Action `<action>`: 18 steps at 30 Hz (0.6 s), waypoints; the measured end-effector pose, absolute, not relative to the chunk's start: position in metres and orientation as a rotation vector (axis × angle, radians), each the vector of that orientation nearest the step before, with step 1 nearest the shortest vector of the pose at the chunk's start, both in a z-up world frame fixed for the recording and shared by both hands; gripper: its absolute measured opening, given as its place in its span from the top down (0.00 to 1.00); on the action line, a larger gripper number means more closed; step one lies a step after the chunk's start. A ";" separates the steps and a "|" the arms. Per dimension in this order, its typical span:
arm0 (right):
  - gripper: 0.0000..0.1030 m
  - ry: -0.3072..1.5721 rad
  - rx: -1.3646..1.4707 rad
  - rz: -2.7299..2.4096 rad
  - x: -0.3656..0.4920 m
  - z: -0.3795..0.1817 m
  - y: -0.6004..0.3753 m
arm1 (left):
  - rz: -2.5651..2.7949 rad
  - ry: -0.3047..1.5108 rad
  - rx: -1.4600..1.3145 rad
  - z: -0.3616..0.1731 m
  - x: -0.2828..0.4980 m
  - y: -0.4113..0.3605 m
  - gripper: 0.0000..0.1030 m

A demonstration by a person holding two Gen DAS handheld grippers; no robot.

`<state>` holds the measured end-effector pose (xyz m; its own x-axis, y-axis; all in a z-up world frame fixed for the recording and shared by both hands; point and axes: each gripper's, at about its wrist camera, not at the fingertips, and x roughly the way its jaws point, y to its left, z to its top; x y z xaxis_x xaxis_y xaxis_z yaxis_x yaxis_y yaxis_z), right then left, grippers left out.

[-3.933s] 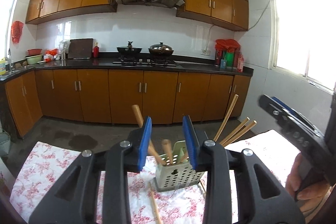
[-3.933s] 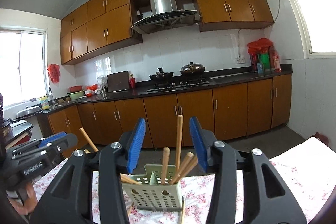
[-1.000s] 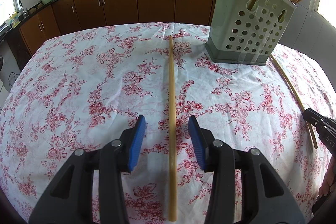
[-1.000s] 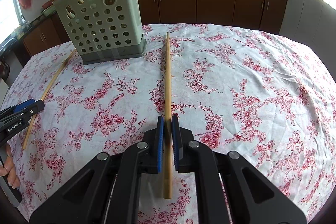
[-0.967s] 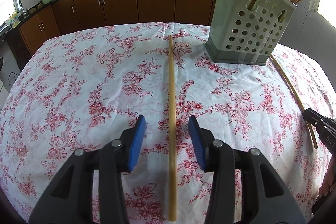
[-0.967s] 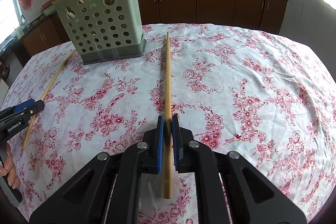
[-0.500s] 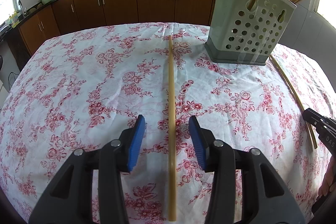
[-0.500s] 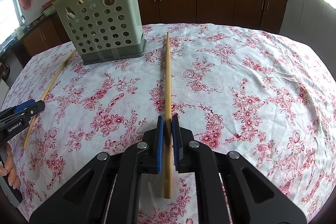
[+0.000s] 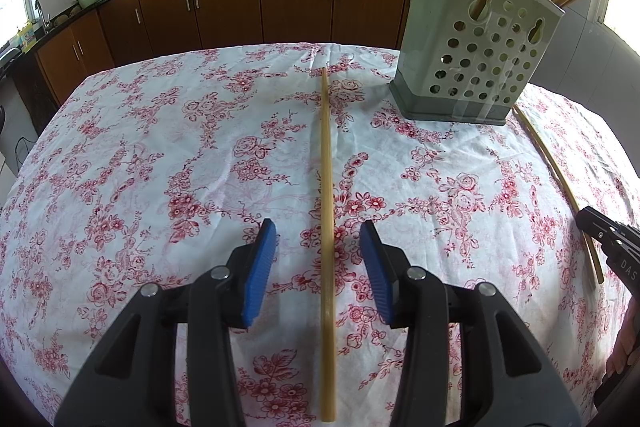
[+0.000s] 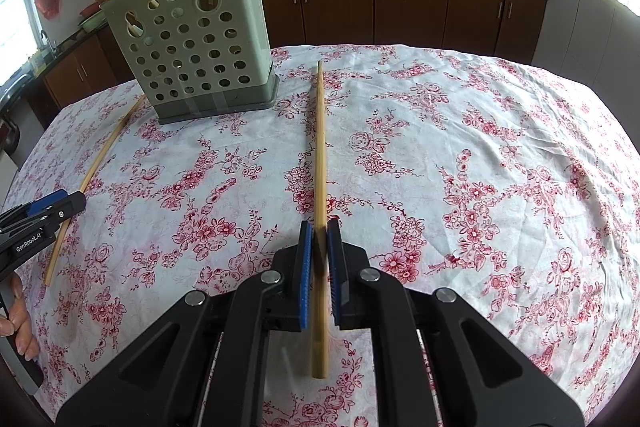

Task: Organize utensils
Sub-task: 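Close the left gripper on the last chopstick while the right gripper holds its chopstick, then lift the left gripper's chopstick into the green holder while the right gripper inserts its chopstick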

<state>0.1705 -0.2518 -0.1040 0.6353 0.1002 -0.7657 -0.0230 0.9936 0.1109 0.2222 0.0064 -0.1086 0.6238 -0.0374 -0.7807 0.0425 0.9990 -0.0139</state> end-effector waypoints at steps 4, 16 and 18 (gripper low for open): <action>0.91 0.880 0.106 0.070 0.169 -0.104 -0.253 | -0.051 0.896 0.010 -0.109 0.222 0.006 0.57; 0.92 0.854 0.101 0.066 0.157 -0.101 -0.255 | -0.135 0.892 0.137 -0.108 0.202 -0.008 0.92; 0.92 0.807 0.107 0.068 0.149 -0.089 -0.258 | -0.143 0.887 0.150 -0.103 0.197 -0.008 0.92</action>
<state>0.1493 -0.2576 -0.0890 0.6902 0.1014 -0.7165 -0.0200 0.9924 0.1212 0.1973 -0.0076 -0.1029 0.6233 -0.0616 -0.7796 0.1861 0.9799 0.0713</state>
